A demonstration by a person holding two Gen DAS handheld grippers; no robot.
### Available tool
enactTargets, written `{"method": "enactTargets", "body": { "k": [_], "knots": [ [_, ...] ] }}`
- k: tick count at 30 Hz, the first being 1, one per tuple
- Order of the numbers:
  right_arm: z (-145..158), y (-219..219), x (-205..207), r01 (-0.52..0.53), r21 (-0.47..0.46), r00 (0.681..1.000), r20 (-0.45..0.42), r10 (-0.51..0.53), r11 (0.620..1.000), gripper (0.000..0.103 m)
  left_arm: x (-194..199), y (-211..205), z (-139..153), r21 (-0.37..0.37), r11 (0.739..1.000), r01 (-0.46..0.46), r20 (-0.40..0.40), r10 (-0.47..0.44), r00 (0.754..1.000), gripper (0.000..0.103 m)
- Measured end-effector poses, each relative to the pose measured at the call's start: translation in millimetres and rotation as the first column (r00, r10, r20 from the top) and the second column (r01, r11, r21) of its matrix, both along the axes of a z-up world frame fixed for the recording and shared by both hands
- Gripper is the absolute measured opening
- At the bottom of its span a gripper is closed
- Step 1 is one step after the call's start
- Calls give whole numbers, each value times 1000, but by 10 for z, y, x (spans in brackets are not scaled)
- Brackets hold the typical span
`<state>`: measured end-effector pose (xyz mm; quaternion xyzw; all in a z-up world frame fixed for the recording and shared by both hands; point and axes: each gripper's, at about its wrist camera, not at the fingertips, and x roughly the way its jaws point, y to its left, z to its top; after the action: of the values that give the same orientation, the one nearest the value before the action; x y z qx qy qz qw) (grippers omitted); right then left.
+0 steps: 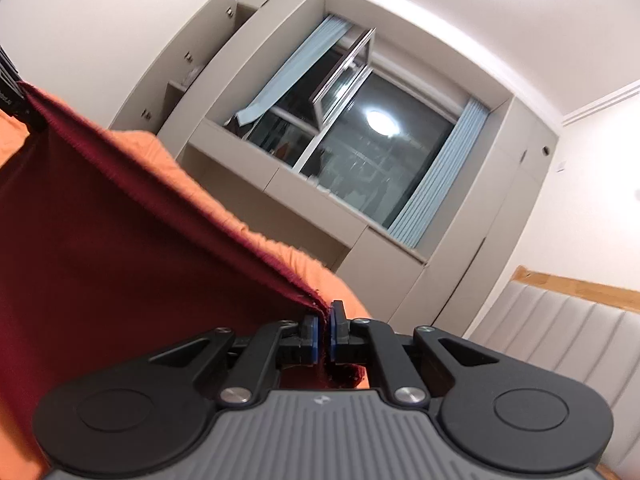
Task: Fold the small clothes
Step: 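Lift the sweater edge with both tools and fold it over the body, then lower the folded half onto the sweater and open both tools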
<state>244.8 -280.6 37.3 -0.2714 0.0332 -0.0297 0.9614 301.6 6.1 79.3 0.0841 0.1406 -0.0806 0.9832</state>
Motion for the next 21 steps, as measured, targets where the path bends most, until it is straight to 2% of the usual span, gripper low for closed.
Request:
{"method": "enactTargets", "body": {
  "k": [5, 9, 14, 21],
  "knots": [
    [-227, 4, 547, -29, 14, 995, -97, 30, 999, 6, 578, 21, -223, 3, 1000, -26, -69, 27, 997, 9],
    [-370, -59, 951, -64, 61, 978, -195, 75, 996, 6, 960, 86, -421, -8, 999, -53, -131, 51, 990, 9],
    [-610, -87, 1339, -86, 88, 950, -292, 108, 992, 6, 1391, 178, -757, -32, 995, -90, -243, 80, 967, 9],
    [-954, -46, 1719, -68, 101, 907, -407, 104, 992, 6, 1758, 140, -1093, 23, 996, -88, -342, 91, 935, 9]
  ]
}}
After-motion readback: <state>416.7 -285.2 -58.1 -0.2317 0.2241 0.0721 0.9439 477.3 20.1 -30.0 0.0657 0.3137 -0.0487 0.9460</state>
